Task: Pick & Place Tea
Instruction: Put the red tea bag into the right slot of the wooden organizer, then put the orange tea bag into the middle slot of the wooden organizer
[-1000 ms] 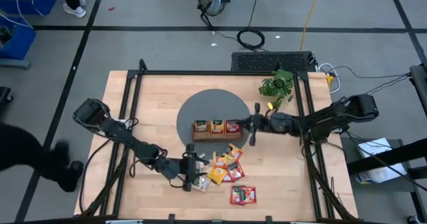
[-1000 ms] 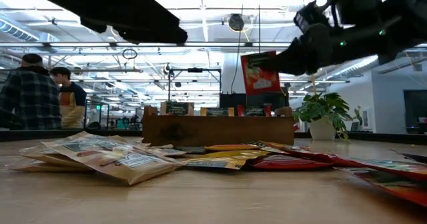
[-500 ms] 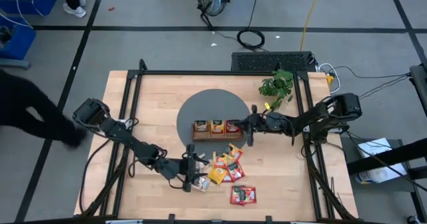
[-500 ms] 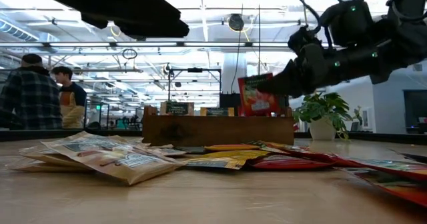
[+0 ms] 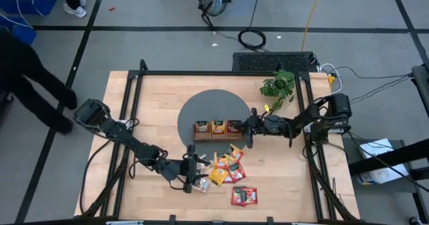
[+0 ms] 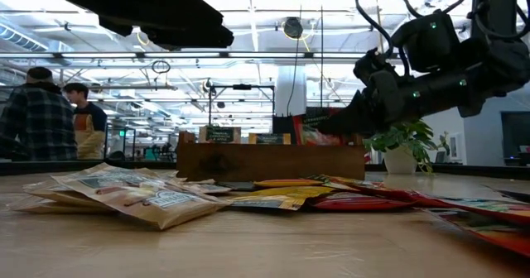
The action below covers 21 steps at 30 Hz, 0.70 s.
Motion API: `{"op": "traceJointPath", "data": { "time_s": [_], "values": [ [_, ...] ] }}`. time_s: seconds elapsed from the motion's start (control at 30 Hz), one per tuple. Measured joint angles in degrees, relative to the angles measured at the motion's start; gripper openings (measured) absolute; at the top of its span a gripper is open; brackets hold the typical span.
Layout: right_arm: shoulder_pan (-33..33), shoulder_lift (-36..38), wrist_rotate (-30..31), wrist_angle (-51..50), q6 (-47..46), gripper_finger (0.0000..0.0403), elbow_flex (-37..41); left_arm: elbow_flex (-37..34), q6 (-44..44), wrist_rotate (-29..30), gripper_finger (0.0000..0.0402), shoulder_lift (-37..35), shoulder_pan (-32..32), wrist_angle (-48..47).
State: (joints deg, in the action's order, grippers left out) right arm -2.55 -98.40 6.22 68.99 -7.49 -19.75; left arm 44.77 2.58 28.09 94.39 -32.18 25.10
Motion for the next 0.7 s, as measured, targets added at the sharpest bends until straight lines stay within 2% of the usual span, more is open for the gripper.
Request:
{"op": "traceJointPath", "data": {
  "time_s": [0.23,0.43,0.7],
  "values": [
    [0.0,-0.71,0.17,0.47,-1.78,0.0004,-0.02,0.0,-0.08,0.03,0.0214,0.0,0.02,-0.04],
    [0.02,-0.53,3.07,0.04,-2.29,0.0039,-0.07,0.0,0.58,0.05,0.0214,0.02,0.02,-0.04],
    [0.02,2.16,3.11,-0.45,-0.91,0.0088,0.04,0.0,0.93,0.05,0.0214,0.02,0.0,-0.55]
  ]
}}
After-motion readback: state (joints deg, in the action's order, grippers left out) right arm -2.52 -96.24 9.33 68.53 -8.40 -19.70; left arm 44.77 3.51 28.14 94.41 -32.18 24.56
